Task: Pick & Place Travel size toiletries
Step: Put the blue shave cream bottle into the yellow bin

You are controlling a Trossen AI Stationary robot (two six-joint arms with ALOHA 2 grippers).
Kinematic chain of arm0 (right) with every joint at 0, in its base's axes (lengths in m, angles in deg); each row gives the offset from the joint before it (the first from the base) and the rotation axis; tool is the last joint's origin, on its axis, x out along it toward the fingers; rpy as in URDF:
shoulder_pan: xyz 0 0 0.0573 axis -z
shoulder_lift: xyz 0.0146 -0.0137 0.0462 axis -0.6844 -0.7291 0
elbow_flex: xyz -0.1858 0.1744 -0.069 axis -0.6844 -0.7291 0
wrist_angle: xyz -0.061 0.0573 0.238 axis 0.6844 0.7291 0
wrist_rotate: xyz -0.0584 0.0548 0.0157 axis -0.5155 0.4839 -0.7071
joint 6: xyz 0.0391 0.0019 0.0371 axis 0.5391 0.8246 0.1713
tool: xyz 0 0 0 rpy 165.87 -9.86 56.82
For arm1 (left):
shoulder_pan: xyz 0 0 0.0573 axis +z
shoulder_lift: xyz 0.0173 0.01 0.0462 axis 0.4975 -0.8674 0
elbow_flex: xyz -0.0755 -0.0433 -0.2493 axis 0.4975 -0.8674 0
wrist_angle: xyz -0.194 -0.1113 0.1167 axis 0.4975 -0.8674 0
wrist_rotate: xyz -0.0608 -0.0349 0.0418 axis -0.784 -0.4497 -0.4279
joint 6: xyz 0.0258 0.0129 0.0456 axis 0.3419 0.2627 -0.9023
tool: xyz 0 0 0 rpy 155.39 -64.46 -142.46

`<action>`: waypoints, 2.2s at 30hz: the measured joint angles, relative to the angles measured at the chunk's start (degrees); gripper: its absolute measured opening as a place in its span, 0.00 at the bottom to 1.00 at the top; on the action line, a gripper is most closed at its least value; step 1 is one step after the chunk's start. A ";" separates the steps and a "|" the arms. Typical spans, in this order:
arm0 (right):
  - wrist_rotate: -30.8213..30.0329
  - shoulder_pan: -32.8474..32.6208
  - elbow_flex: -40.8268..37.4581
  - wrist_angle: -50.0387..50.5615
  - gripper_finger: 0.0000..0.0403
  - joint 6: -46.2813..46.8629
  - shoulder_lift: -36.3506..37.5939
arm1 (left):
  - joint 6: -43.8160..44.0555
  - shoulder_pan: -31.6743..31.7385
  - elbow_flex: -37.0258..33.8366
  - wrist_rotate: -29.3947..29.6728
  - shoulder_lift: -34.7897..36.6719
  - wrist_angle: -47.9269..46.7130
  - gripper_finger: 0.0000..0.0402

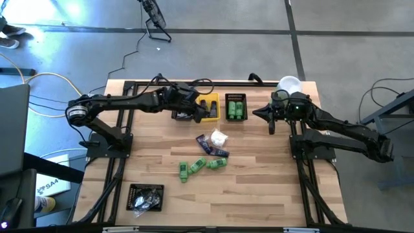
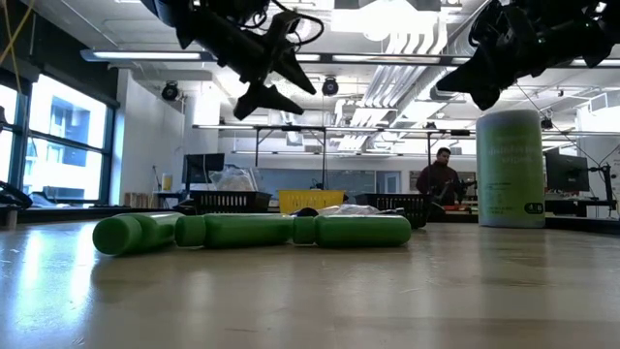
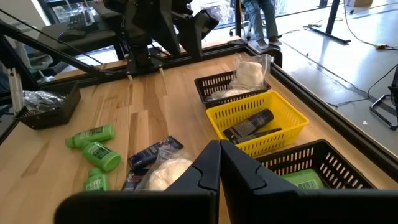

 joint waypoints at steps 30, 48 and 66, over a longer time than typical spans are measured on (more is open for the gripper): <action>-0.09 0.00 0.04 -4.15 0.01 6.00 0.00 | 57.04 -22.66 0.11 33.18 -2.08 -10.47 0.62; 4.74 0.01 0.04 -0.06 0.01 4.63 0.00 | 65.86 -25.28 15.00 26.79 -23.90 -12.85 0.62; 4.66 0.02 0.04 1.68 0.01 3.04 0.00 | 74.65 -27.04 16.15 23.44 -25.44 -27.29 0.62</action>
